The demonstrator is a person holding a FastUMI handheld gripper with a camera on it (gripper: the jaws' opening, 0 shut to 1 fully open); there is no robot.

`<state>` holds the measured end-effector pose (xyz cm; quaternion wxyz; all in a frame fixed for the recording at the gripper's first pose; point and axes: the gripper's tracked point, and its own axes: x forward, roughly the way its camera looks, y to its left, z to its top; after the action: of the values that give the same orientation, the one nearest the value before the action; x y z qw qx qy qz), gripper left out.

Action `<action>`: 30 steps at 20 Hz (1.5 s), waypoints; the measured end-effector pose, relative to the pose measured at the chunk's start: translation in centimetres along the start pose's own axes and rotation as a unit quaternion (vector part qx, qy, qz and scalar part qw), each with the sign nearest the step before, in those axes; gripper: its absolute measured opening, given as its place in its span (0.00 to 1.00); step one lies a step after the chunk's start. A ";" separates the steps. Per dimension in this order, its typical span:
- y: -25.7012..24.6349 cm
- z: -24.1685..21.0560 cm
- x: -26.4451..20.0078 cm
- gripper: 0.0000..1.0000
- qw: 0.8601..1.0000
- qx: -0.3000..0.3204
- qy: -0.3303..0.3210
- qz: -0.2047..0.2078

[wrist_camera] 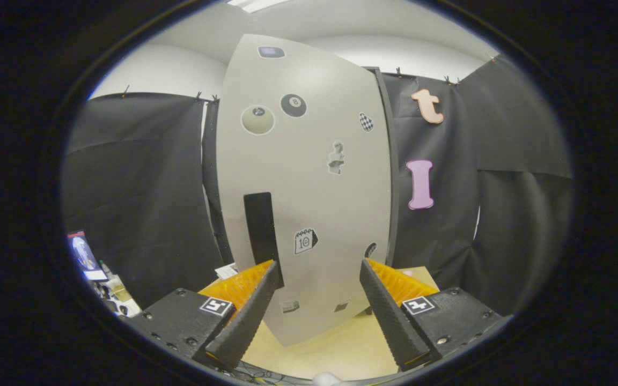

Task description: Open the shoe cabinet door, grab the shoes and put them into the shoe cabinet, then close the shoe cabinet door.

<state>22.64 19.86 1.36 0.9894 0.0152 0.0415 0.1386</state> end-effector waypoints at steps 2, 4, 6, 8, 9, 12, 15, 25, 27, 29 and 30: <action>0.3 0.2 -0.4 1.00 1.000 0.001 -0.005 -0.006; 0.4 0.4 -0.7 1.00 1.000 -0.003 -0.008 -0.012; 0.6 0.3 -1.1 1.00 1.000 -0.006 -0.008 -0.019; 0.6 0.4 -1.7 1.00 1.000 -0.006 -0.011 -0.027; 0.6 0.5 -2.0 1.00 0.999 -0.005 -0.012 -0.032; 0.6 1.0 -3.1 1.00 0.999 -0.005 -0.018 -0.044; 0.4 1.6 -4.8 1.00 0.998 -0.005 -0.028 -0.055; -0.8 0.4 -9.9 1.00 0.995 -0.005 -0.038 -0.097; -1.2 0.1 -10.4 1.00 0.994 -0.001 -0.036 -0.104; -1.6 -0.1 -10.9 1.00 0.993 0.004 -0.033 -0.110; -1.7 -0.1 -11.0 1.00 0.993 0.005 -0.032 -0.112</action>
<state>12.52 15.17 2.05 0.9994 0.0195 0.0114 0.0260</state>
